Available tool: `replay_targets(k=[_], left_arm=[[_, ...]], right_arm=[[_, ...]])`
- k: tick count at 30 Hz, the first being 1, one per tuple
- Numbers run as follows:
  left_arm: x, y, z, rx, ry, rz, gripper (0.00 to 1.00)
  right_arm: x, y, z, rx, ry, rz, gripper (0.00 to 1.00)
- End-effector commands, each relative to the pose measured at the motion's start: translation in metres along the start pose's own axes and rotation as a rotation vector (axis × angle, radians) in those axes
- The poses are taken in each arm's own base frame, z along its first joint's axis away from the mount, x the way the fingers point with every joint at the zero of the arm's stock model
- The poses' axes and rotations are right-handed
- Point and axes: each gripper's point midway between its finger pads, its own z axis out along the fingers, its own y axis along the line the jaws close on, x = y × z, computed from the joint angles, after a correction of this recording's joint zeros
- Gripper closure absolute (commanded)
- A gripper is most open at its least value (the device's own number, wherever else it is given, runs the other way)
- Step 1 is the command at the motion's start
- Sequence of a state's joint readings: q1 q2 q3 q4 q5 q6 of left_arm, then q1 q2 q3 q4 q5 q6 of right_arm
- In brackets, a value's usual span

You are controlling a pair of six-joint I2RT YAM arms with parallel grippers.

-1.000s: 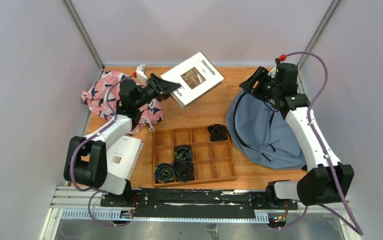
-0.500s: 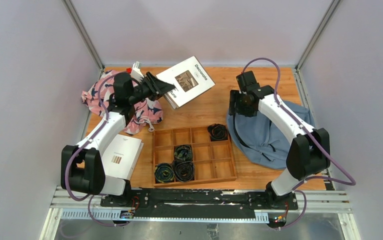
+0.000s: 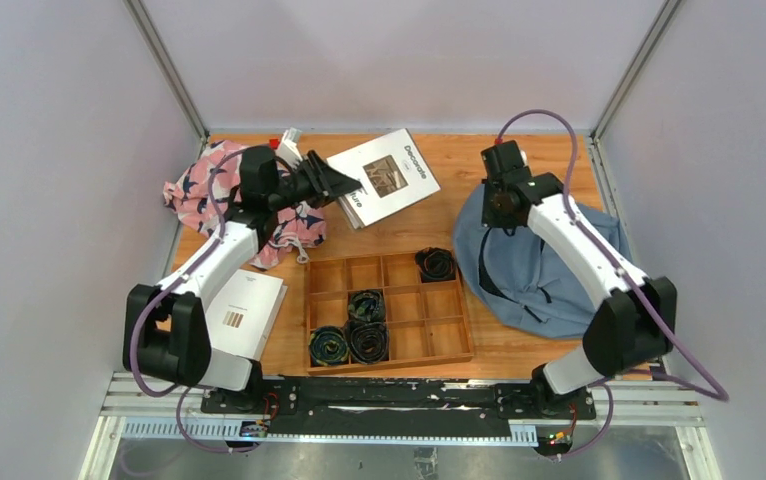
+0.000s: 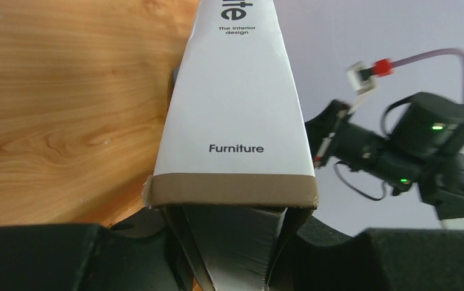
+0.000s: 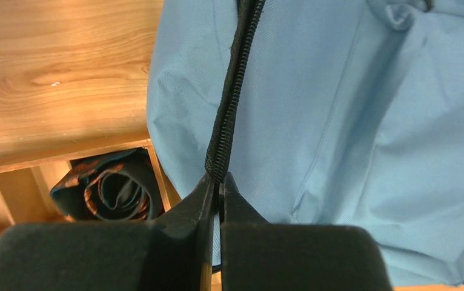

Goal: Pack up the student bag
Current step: Place the book in the student bag.

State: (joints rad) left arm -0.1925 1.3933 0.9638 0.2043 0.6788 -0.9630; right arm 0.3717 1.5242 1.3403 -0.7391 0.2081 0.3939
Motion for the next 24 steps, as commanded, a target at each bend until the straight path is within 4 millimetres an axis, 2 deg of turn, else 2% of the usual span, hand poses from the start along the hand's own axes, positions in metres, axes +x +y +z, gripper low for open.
replay_targets(k=[1,3,7,11,13,16,18,20,24], left_arm=[[0.029,-0.029,0.020,0.072,0.143,0.090,0.82],[0.044,-0.037,0.030,0.088,0.209,0.104,0.82],[0.072,-0.057,0.048,0.163,0.323,0.121,0.83],[0.106,-0.080,0.067,0.253,0.471,0.107,0.81],[0.116,-0.082,0.080,0.252,0.499,0.088,0.81],[0.125,-0.078,0.103,0.248,0.544,0.055,0.83],[0.138,-0.065,0.121,0.234,0.614,0.008,0.87],[0.146,-0.063,0.136,0.241,0.656,0.005,0.88],[0.174,-0.043,0.157,0.107,0.777,0.109,0.86]], right_arm=[[-0.015,-0.032,-0.053,0.044,-0.150,0.050,1.00],[-0.019,-0.043,-0.074,0.050,-0.222,0.075,1.00],[-0.021,-0.061,-0.100,0.048,-0.304,0.116,1.00],[-0.022,-0.066,-0.111,-0.037,-0.361,0.153,1.00],[-0.024,-0.065,-0.112,-0.095,-0.378,0.180,1.00],[-0.023,-0.059,-0.110,-0.150,-0.381,0.181,1.00],[-0.024,-0.055,-0.110,-0.172,-0.385,0.175,1.00],[-0.024,-0.053,-0.109,-0.182,-0.388,0.164,1.00],[-0.022,-0.046,-0.108,-0.223,-0.386,0.124,1.00]])
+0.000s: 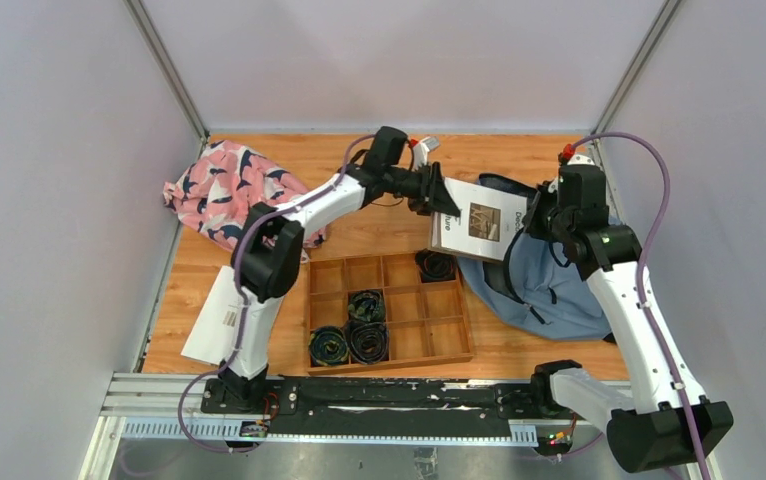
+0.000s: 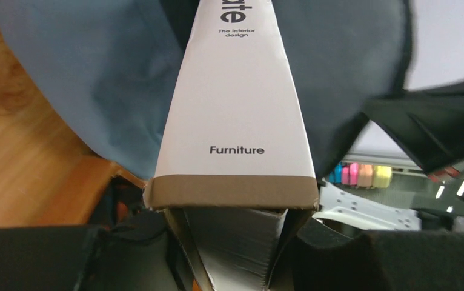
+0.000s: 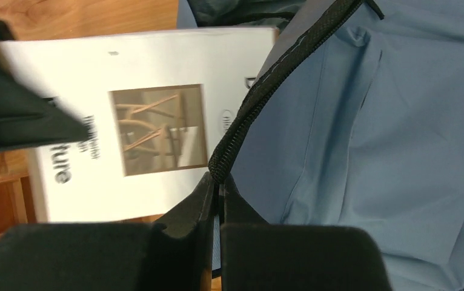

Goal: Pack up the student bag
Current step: Place the book in the student bag.

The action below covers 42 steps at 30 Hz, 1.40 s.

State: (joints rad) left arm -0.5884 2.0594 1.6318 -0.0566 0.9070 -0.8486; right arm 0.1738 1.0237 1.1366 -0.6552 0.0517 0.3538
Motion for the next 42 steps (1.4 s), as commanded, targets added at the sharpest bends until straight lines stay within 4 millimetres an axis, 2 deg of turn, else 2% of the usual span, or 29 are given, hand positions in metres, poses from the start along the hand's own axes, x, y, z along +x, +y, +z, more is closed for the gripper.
replay_targets(k=[1,6,12,15,19,20,24,26,28,32,38,42], left_arm=[[0.025,0.005,0.026,-0.095,0.183,0.054,0.85],[0.028,0.003,0.061,-0.051,0.222,0.028,0.85],[0.027,-0.005,0.095,0.041,0.238,-0.035,0.85],[0.021,-0.018,0.111,0.118,0.223,-0.071,0.85],[0.019,-0.015,0.131,0.163,0.218,-0.125,0.85],[0.015,-0.020,0.134,0.175,0.209,-0.122,0.84],[0.006,-0.023,0.148,0.181,0.164,-0.123,0.74],[0.005,-0.020,0.153,0.165,0.141,-0.124,0.54],[0.006,-0.022,0.152,0.170,0.139,-0.094,0.40],[0.003,-0.034,0.136,0.135,0.114,0.017,0.02],[-0.013,-0.034,0.091,-0.047,0.033,0.171,0.00],[-0.022,-0.053,0.075,-0.075,-0.019,0.228,0.00]], right_arm=[[-0.011,0.015,-0.005,-0.103,-0.054,-0.039,1.00],[-0.018,0.029,-0.011,-0.194,-0.097,-0.087,1.00],[-0.027,0.060,-0.023,-0.375,-0.143,-0.131,1.00],[-0.026,0.069,-0.021,-0.430,-0.131,-0.133,1.00],[-0.025,0.077,-0.018,-0.472,-0.121,-0.127,1.00],[-0.024,0.078,-0.017,-0.480,-0.117,-0.126,1.00],[-0.022,0.081,-0.016,-0.499,-0.110,-0.118,1.00],[-0.022,0.082,-0.016,-0.500,-0.108,-0.117,1.00],[-0.023,0.081,-0.016,-0.495,-0.113,-0.114,1.00],[-0.022,0.080,-0.017,-0.494,-0.111,-0.111,1.00],[-0.023,0.073,-0.020,-0.456,-0.134,-0.099,1.00],[-0.025,0.068,-0.020,-0.431,-0.146,-0.082,1.00]])
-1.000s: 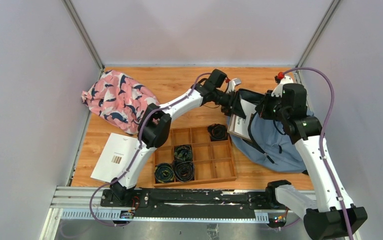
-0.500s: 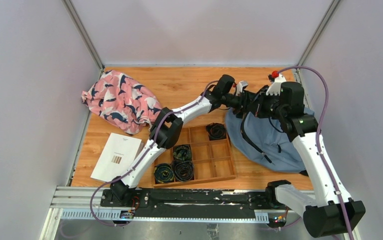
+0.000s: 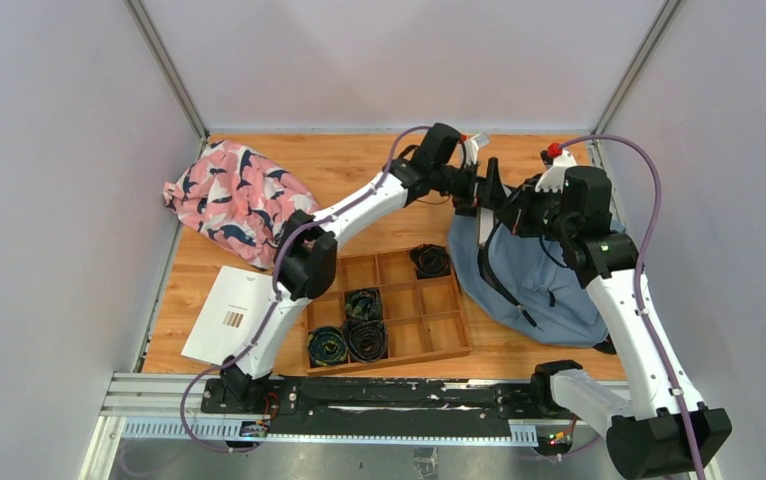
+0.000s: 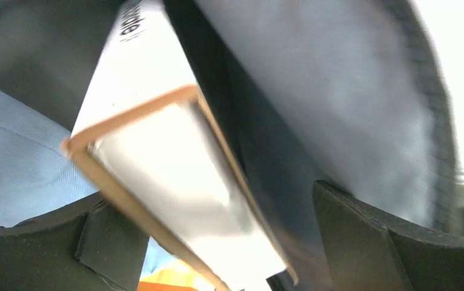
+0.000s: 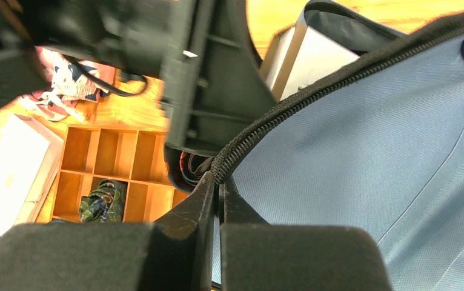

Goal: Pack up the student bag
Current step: Place the book in the student bag.

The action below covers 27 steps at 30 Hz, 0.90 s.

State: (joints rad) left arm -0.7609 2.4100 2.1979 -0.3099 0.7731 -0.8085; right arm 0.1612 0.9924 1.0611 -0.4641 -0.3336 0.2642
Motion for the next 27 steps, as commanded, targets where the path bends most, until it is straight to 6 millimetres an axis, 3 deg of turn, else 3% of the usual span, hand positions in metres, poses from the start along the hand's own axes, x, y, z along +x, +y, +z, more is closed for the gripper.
replay_targets(k=[1,4,11,14,21,27], left_arm=[[-0.024,-0.040,-0.037,-0.034,-0.108,0.162,0.01],[-0.026,-0.045,-0.035,-0.005,-0.111,0.154,0.08],[-0.019,-0.031,-0.013,0.061,-0.061,0.065,0.47],[-0.016,-0.024,-0.009,0.057,-0.055,0.053,0.57],[-0.011,-0.003,-0.003,0.006,-0.044,0.042,0.72],[-0.004,0.018,0.015,-0.003,-0.024,0.002,0.74]], right_arm=[[-0.027,0.008,-0.011,-0.024,-0.114,-0.005,1.00],[-0.029,0.008,-0.013,-0.023,-0.122,-0.005,1.00],[-0.029,0.007,-0.017,-0.009,-0.132,-0.004,1.00],[-0.028,0.006,-0.018,-0.005,-0.132,-0.003,1.00],[-0.029,0.007,-0.017,-0.009,-0.129,0.001,1.00],[-0.031,0.011,-0.017,-0.028,-0.129,0.014,1.00]])
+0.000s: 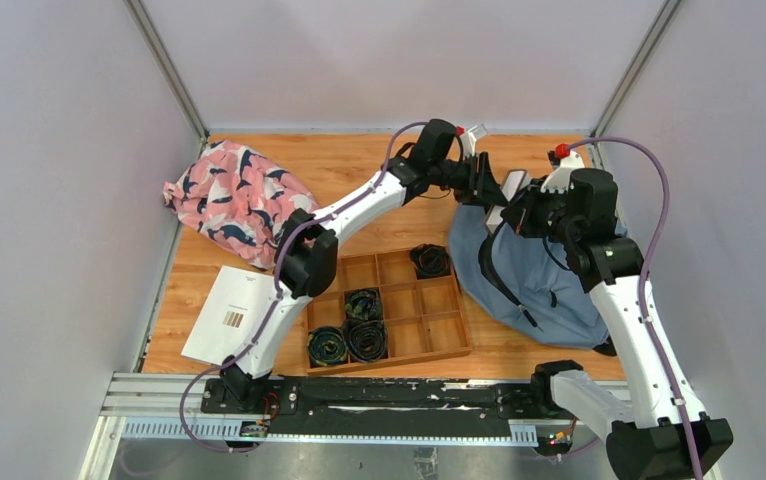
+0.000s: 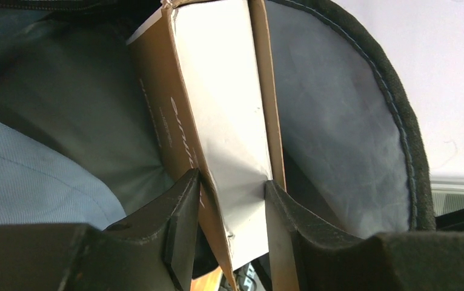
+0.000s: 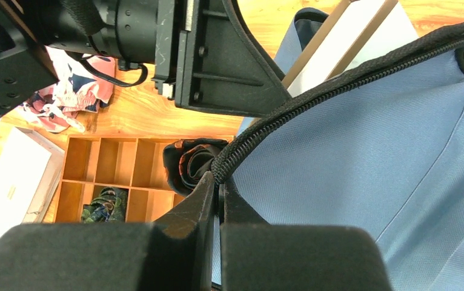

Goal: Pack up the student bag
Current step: Place the book in the student bag.

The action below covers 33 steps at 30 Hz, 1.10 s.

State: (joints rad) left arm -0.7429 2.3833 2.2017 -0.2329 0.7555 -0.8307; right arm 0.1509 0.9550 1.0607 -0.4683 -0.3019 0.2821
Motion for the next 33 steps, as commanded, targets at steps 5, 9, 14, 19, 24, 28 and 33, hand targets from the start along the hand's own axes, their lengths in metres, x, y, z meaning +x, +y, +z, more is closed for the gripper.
replay_targets(k=[5,9,14,19,24,28,33], left_arm=[[0.035,0.050,0.039,-0.066,0.073,-0.052,0.72],[0.045,0.073,0.043,-0.124,0.093,-0.071,0.72],[0.051,0.096,0.038,-0.217,0.103,-0.042,0.72],[0.059,0.085,0.040,-0.188,0.128,-0.024,0.68],[0.067,0.060,0.039,-0.163,0.148,0.043,0.59],[0.063,0.044,0.031,-0.146,0.142,0.090,0.49],[0.056,0.023,0.033,-0.073,0.124,0.104,0.44]], right_arm=[[-0.031,0.022,-0.012,-0.085,-0.092,0.004,1.00],[-0.032,0.026,-0.012,-0.104,-0.082,0.011,1.00],[-0.030,0.028,-0.008,-0.120,-0.063,0.022,1.00],[-0.026,0.031,-0.004,-0.144,-0.032,0.013,1.00],[-0.021,0.029,0.001,-0.144,-0.004,0.002,1.00],[-0.018,0.028,0.004,-0.145,0.010,0.005,1.00],[-0.015,0.027,0.005,-0.144,0.017,0.007,1.00]])
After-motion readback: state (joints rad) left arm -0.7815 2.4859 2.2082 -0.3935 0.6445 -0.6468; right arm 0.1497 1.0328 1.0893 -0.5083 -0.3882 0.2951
